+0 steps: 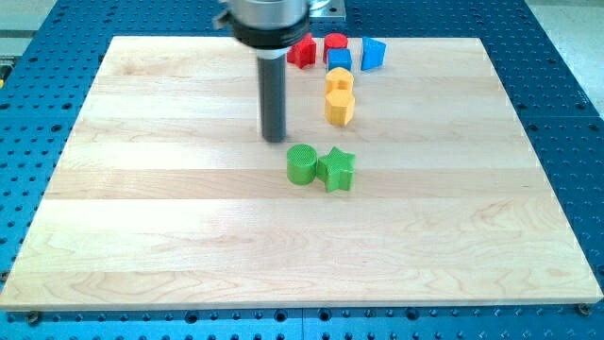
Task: Keep yellow blocks diagonal to blue blocks
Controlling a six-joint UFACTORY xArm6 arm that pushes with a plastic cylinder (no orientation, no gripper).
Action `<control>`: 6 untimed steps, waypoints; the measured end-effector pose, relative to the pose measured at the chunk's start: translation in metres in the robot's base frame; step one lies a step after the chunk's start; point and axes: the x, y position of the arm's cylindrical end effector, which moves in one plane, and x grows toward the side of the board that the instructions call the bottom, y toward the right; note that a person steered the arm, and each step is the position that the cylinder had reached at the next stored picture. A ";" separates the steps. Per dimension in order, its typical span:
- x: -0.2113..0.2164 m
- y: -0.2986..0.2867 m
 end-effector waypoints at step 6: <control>-0.099 0.185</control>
